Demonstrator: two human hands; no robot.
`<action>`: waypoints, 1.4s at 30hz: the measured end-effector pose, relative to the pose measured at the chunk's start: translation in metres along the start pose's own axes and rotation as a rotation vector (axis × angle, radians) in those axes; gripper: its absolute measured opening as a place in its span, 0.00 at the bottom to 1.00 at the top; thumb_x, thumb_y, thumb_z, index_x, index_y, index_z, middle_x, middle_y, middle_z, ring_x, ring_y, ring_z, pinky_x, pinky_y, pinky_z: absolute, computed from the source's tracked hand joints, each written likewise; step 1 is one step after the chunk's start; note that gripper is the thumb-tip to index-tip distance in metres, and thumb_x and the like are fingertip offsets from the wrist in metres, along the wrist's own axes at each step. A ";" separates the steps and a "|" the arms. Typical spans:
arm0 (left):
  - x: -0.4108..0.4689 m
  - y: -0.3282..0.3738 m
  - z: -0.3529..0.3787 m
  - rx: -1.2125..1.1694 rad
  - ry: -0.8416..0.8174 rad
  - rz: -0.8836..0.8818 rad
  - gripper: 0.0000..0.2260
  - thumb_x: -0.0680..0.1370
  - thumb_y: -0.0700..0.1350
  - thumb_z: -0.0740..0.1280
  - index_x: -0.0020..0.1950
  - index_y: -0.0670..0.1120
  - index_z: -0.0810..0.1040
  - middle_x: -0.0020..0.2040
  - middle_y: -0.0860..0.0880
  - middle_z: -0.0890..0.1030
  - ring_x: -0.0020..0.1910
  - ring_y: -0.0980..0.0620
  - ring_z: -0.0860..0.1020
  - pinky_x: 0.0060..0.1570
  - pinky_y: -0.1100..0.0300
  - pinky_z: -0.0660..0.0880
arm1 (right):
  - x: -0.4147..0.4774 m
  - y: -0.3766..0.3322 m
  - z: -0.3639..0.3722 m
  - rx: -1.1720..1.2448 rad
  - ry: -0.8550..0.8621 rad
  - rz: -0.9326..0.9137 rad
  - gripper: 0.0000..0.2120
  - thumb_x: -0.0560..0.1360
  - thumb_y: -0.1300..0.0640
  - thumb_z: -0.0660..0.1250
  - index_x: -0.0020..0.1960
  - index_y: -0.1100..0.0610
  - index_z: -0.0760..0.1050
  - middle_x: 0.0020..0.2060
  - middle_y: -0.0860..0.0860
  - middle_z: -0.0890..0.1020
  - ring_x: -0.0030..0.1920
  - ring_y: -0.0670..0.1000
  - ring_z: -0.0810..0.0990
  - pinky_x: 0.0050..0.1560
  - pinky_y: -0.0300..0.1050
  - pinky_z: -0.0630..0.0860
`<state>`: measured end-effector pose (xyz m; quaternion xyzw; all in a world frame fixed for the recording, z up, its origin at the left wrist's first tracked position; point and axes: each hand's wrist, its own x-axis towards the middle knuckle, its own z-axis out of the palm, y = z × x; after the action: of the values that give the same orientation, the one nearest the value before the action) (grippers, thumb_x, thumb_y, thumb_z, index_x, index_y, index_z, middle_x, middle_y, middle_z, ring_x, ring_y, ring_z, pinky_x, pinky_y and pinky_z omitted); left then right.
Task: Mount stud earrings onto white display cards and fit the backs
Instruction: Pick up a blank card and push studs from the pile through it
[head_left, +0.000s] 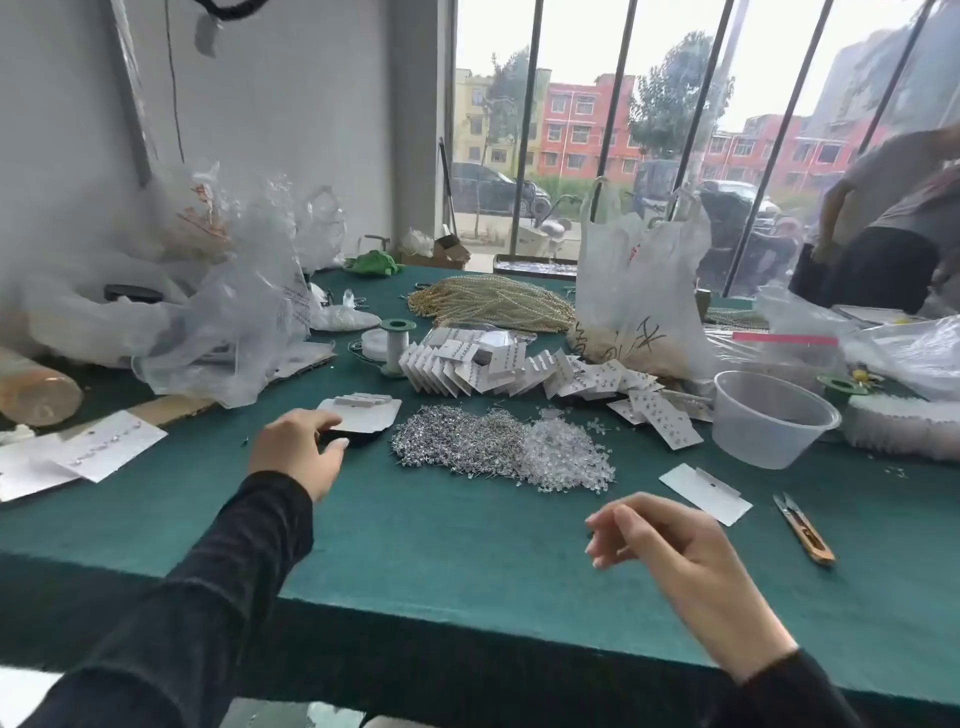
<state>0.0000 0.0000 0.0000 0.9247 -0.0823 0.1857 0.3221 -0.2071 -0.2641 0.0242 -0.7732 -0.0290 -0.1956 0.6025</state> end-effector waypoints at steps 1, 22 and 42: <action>0.010 -0.004 0.007 0.106 -0.025 0.010 0.15 0.71 0.42 0.71 0.57 0.39 0.78 0.56 0.40 0.79 0.55 0.41 0.76 0.55 0.56 0.68 | 0.015 0.003 0.001 -0.078 0.007 -0.009 0.11 0.77 0.66 0.60 0.40 0.63 0.79 0.32 0.57 0.82 0.32 0.49 0.79 0.36 0.39 0.77; 0.050 -0.033 0.041 0.584 0.263 0.717 0.07 0.62 0.34 0.60 0.30 0.40 0.77 0.27 0.42 0.77 0.27 0.43 0.76 0.30 0.57 0.74 | 0.087 0.096 0.050 -0.397 -0.041 0.043 0.12 0.75 0.57 0.64 0.33 0.55 0.76 0.21 0.44 0.68 0.25 0.42 0.64 0.28 0.37 0.61; 0.049 0.092 0.106 0.269 -0.449 0.283 0.23 0.72 0.60 0.65 0.61 0.48 0.73 0.58 0.50 0.76 0.58 0.51 0.72 0.60 0.58 0.67 | 0.161 0.101 0.012 0.381 0.509 0.264 0.04 0.76 0.59 0.64 0.49 0.56 0.77 0.39 0.49 0.81 0.38 0.46 0.82 0.34 0.42 0.79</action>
<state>0.0507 -0.1397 -0.0054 0.9563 -0.2542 0.0286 0.1414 -0.0271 -0.3111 -0.0169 -0.5701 0.1867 -0.2937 0.7443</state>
